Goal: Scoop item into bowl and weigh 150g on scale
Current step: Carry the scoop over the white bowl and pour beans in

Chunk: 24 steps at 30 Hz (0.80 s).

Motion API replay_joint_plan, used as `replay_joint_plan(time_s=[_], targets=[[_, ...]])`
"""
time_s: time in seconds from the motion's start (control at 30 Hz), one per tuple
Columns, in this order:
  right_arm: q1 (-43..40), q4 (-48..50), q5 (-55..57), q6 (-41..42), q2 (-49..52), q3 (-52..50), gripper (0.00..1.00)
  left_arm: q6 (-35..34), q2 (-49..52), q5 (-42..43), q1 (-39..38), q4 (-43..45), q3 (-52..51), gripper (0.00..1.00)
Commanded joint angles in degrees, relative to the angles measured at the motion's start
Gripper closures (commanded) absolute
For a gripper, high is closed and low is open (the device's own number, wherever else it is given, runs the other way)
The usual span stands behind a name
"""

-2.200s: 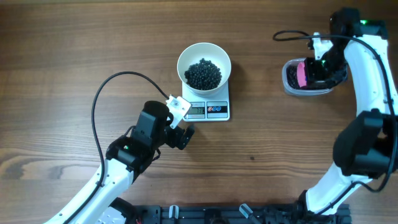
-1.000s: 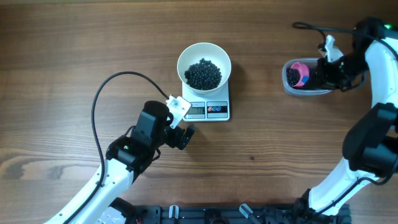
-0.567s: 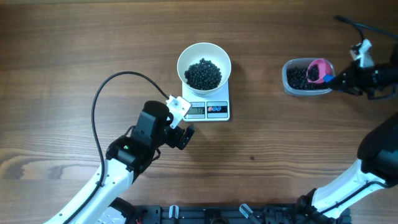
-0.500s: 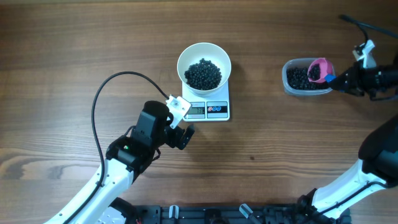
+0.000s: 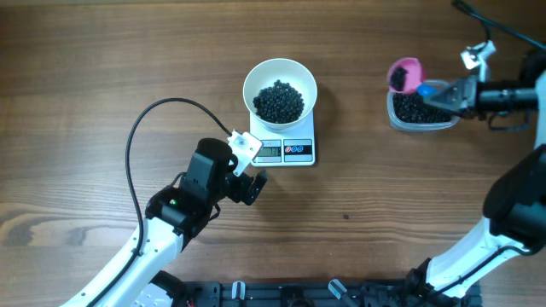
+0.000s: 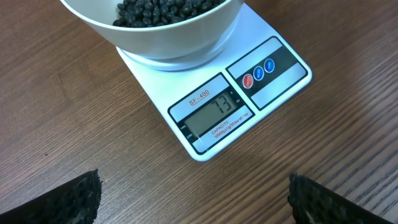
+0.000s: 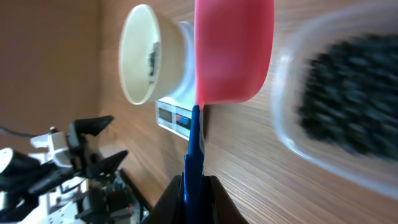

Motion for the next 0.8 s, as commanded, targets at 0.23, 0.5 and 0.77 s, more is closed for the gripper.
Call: replay_joint_plan(time_s=[0.23, 0.5, 0.77], targets=[[14.21, 5.88, -4.81, 9.29, 0.94, 4.11, 0.96, 0.28, 0.00, -0.35, 0.52, 0.00, -0.20, 0.00], [26.51, 8.74, 7.15, 18.08, 0.94, 10.62, 0.96, 0.26, 0.00, -0.35, 0.52, 0.00, -0.20, 0.00], [39.45, 10.54, 34.71, 25.55, 0.92, 15.52, 0.96, 0.28, 0.00, -0.35, 0.52, 0.00, -0.20, 0.00]])
